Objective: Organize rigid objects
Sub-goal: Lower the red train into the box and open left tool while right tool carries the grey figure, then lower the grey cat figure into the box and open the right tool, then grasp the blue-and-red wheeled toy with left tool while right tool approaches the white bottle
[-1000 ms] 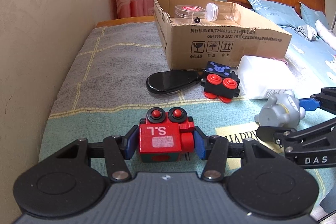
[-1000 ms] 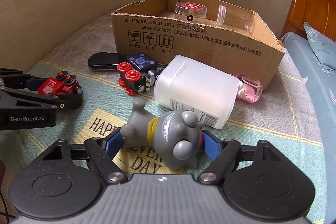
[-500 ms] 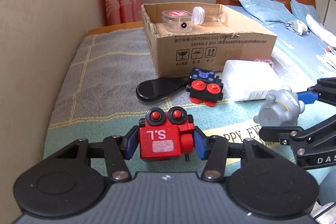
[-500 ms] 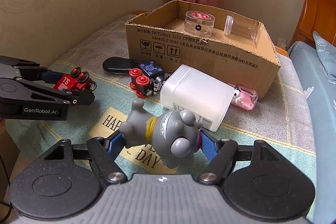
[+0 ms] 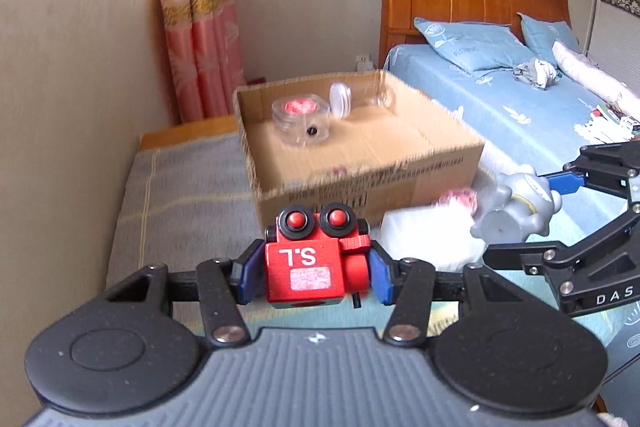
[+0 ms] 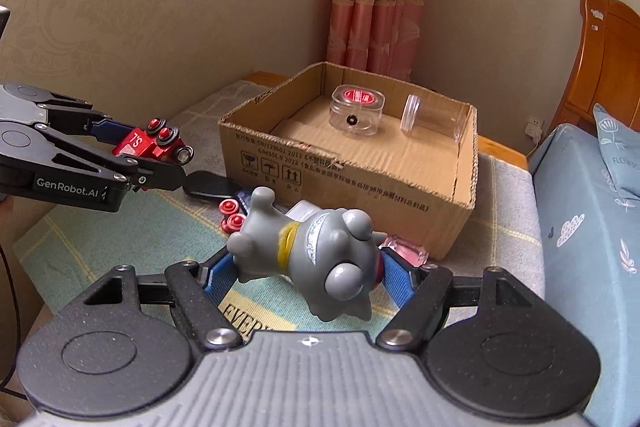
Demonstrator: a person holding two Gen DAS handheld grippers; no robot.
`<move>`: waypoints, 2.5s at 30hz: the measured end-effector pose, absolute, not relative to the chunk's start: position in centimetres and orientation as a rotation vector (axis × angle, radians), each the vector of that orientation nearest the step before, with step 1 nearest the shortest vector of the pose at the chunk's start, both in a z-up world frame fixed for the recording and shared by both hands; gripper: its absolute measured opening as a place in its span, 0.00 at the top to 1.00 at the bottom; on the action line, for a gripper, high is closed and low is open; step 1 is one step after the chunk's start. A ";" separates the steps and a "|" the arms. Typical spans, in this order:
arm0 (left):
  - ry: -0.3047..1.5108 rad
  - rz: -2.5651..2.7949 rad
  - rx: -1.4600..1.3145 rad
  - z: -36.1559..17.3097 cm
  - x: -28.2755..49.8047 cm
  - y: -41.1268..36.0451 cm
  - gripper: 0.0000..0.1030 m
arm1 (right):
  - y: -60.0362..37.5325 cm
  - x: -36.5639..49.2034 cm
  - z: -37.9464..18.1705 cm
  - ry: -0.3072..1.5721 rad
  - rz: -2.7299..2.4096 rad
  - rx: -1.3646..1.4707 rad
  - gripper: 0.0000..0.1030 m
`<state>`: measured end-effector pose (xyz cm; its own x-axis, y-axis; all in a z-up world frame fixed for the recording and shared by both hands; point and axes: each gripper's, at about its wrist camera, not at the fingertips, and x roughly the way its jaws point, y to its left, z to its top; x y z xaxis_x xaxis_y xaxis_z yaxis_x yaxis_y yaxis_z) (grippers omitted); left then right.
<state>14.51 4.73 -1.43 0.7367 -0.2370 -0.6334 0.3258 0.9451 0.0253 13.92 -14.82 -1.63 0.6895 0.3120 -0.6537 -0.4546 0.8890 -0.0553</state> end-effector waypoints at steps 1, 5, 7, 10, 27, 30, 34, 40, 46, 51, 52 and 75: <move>0.667 -0.313 0.142 -1.0 15.0 4.5 0.49 | -15.1 14.2 -1.3 0.678 0.432 -0.219 0.24; 0.636 -0.331 0.168 0.7 17.4 3.4 0.49 | -16.0 15.6 0.0 0.646 0.423 -0.218 0.24; 0.629 -0.334 0.182 1.1 18.9 2.8 0.49 | -16.4 16.2 0.5 0.635 0.420 -0.215 0.24; 0.640 -0.332 0.184 1.3 21.6 2.3 0.49 | -17.0 17.3 1.0 0.628 0.409 -0.208 0.24; 0.612 -0.226 0.109 -0.1 26.9 2.7 0.08 | -18.1 21.5 1.5 0.638 0.382 -0.223 0.23; 0.612 -0.225 0.118 -0.3 25.3 2.9 0.03 | -18.2 22.2 1.3 0.653 0.380 -0.215 0.23; 0.633 -0.213 0.133 -0.9 23.0 3.3 0.02 | -18.2 23.4 1.1 0.676 0.378 -0.209 0.23; 0.653 -0.141 0.141 -1.7 20.4 4.3 0.02 | -17.5 25.8 1.2 0.695 0.369 -0.211 0.23; 0.658 -0.095 0.109 -2.0 18.2 6.0 0.01 | -16.7 28.7 1.3 0.719 0.352 -0.203 0.23; 0.683 -0.099 0.092 -2.9 17.1 6.6 0.01 | -15.7 30.7 1.4 0.727 0.340 -0.209 0.23; 0.687 -0.099 0.091 -3.1 16.9 6.6 0.01 | -15.5 31.0 1.4 0.722 0.336 -0.211 0.23; 0.714 -0.128 0.085 -4.3 15.3 6.3 0.01 | -15.3 26.1 1.7 0.706 0.284 -0.197 0.00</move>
